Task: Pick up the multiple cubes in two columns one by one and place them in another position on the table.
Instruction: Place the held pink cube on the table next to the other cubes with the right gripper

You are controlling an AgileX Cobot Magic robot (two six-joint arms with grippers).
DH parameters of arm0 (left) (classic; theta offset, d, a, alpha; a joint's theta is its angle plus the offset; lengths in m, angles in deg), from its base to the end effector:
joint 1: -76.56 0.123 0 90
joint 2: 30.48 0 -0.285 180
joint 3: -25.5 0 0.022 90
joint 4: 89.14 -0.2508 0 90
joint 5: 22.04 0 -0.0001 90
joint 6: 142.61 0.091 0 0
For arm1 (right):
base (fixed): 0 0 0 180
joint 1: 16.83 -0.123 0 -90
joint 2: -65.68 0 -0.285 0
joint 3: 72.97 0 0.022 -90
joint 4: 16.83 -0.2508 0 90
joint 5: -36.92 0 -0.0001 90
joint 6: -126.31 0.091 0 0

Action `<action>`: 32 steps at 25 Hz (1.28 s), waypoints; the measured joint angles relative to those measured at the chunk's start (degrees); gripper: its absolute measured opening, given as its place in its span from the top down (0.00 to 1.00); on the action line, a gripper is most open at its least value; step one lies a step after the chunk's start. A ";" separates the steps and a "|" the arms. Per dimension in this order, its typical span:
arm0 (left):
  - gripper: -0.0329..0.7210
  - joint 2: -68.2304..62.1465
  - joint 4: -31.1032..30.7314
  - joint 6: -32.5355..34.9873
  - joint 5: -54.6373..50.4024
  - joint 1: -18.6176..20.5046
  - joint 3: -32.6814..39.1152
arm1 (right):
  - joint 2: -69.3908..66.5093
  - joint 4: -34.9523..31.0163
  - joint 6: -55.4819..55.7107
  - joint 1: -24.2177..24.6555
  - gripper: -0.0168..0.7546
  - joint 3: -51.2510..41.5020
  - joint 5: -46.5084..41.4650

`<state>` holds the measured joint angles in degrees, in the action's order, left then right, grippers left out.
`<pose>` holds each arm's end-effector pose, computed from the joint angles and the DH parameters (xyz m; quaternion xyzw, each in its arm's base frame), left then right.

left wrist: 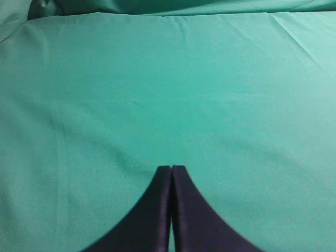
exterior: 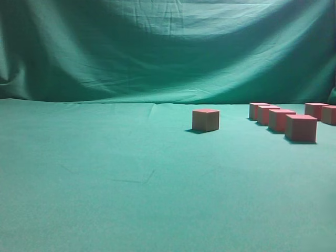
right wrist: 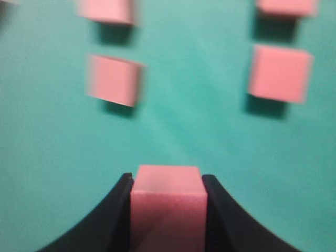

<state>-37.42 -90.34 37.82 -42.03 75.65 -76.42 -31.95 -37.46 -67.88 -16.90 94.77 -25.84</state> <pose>0.0529 -0.0002 0.1775 0.0149 0.7932 0.0063 0.6087 0.2944 0.0289 0.2555 -0.0508 0.9831 0.1551 0.0828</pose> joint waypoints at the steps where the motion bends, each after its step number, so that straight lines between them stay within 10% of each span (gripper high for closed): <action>1: 0.96 0.00 0.00 0.00 0.00 0.00 0.00 | 0.98 -2.20 -1.73 -0.47 0.63 0.95 -0.34; 8: 0.96 0.00 0.00 0.00 0.00 0.00 0.00 | 1.33 -6.62 -9.25 -14.39 0.63 9.64 0.25; 15: 0.96 0.00 0.00 0.00 0.00 0.00 0.00 | -11.38 6.53 -10.24 -28.51 0.63 27.58 -1.84; 32: 0.96 0.00 0.00 0.00 0.00 0.00 0.00 | -37.08 14.61 -24.98 -33.16 0.63 47.54 -2.57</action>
<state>-37.42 -90.34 37.82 -42.03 75.65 -76.42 -69.03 -22.85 -92.86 -50.06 142.32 -28.41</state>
